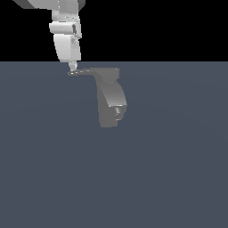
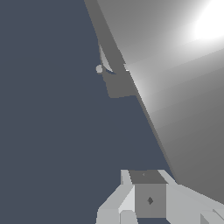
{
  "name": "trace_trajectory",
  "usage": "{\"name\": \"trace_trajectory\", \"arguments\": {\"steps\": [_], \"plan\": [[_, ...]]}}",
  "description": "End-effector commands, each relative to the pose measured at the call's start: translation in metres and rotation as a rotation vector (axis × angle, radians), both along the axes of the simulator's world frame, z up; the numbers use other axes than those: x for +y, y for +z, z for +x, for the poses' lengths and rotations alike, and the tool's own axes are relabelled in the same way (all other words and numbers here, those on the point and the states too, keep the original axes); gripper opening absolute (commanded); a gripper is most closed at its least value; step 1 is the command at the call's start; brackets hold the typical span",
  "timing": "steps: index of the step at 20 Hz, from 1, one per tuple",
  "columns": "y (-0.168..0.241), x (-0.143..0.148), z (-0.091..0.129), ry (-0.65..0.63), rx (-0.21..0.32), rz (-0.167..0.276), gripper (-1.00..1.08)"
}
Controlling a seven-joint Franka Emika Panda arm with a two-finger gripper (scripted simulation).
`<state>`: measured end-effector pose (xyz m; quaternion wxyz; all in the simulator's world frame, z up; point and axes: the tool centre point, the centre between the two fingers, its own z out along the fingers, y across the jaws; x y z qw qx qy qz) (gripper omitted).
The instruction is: Turn on the faucet by rotating a designated handle.
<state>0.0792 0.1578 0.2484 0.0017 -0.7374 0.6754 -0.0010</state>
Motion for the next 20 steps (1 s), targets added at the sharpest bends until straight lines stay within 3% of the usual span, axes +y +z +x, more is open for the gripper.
{"name": "trace_trajectory", "arguments": {"steps": [1, 16, 20], "plan": [[0.0, -0.001, -0.008, 0.0, 0.004, -0.002, -1.0], [0.0, -0.002, -0.049, 0.0, 0.004, -0.001, -1.0], [0.0, -0.007, -0.049, -0.001, 0.001, 0.0, -1.0]]}}
